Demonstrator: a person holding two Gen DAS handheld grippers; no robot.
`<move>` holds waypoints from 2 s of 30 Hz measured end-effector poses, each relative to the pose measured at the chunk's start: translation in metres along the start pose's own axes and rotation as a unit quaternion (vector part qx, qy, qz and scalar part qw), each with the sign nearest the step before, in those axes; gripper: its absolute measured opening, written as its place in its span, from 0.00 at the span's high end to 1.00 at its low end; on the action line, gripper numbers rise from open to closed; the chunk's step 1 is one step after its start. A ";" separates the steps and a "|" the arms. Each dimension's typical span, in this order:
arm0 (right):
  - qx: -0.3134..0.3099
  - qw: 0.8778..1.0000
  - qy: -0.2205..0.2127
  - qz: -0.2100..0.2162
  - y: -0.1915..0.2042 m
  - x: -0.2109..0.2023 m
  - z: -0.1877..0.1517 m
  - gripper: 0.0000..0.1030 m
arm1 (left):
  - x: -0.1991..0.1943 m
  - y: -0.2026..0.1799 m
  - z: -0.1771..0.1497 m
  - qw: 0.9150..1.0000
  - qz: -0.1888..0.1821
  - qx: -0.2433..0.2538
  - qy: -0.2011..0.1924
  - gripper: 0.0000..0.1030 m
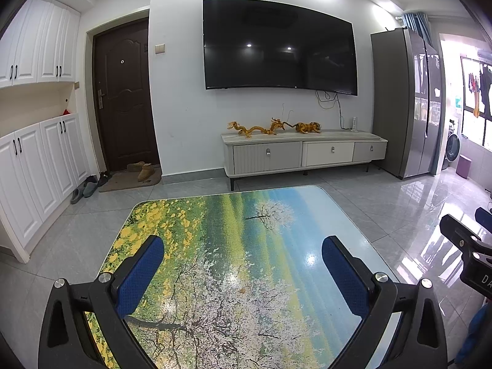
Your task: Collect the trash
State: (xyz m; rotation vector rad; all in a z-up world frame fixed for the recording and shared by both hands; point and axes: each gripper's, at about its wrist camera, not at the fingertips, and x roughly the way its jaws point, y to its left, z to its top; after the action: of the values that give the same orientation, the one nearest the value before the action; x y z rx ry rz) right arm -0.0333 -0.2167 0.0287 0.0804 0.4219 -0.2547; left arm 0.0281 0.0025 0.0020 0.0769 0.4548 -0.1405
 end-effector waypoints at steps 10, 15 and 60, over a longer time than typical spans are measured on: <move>-0.002 1.000 0.004 0.001 0.000 0.002 -0.002 0.02 | 0.003 0.001 -0.001 1.000 -0.004 0.002 0.006 0.00; -0.002 1.000 0.004 0.001 -0.001 0.004 -0.002 0.02 | 0.004 0.001 -0.001 1.000 -0.004 0.002 0.007 0.00; -0.004 1.000 0.011 0.004 0.001 0.006 -0.007 0.02 | 0.004 0.003 -0.008 1.000 -0.005 0.002 0.015 0.00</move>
State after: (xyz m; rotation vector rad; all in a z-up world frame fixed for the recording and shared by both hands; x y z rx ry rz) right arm -0.0308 -0.2165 0.0194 0.0767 0.4453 -0.2452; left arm 0.0282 0.0062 -0.0071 0.0798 0.4858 -0.1505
